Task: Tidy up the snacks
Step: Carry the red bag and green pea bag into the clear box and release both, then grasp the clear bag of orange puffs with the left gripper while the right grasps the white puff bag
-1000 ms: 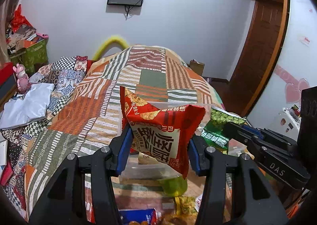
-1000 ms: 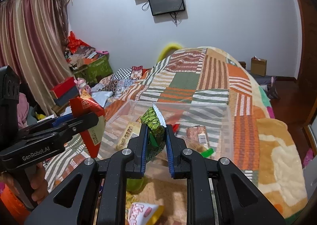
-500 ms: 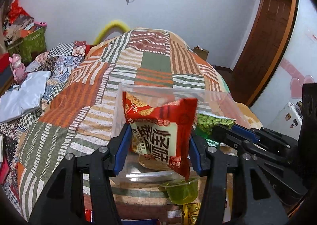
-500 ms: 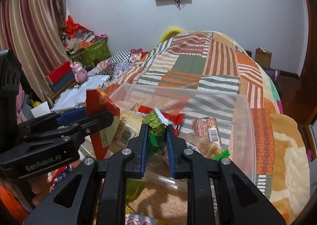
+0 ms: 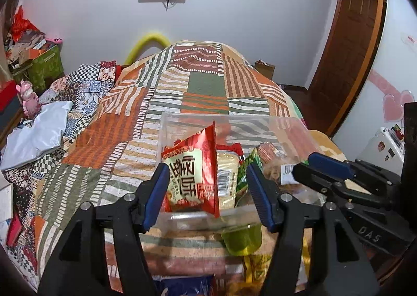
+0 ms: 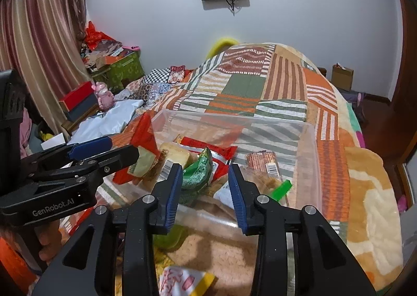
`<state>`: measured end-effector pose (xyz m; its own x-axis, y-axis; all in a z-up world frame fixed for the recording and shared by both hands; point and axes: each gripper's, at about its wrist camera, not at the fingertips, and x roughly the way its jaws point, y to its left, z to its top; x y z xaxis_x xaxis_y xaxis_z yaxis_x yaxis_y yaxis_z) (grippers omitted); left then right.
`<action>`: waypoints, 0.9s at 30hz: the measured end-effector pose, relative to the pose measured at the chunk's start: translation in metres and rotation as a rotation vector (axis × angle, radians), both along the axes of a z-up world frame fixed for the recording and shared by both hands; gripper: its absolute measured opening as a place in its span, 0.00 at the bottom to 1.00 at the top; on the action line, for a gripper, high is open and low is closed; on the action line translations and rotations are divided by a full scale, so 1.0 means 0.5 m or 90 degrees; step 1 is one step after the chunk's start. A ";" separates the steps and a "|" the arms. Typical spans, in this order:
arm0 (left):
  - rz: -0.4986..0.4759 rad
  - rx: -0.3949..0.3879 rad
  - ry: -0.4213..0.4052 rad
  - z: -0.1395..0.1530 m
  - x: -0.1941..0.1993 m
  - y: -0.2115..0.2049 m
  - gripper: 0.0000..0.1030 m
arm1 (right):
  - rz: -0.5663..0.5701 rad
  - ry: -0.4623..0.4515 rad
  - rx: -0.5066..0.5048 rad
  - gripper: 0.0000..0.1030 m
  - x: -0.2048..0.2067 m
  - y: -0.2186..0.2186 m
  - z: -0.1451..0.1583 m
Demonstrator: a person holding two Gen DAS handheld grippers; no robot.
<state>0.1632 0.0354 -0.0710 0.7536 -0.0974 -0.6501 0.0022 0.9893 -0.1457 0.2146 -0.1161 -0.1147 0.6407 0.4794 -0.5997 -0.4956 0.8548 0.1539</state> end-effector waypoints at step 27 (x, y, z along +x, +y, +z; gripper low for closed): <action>0.008 0.052 0.078 -0.050 -0.215 0.067 0.86 | 0.070 0.032 0.000 0.44 -0.157 0.013 -0.030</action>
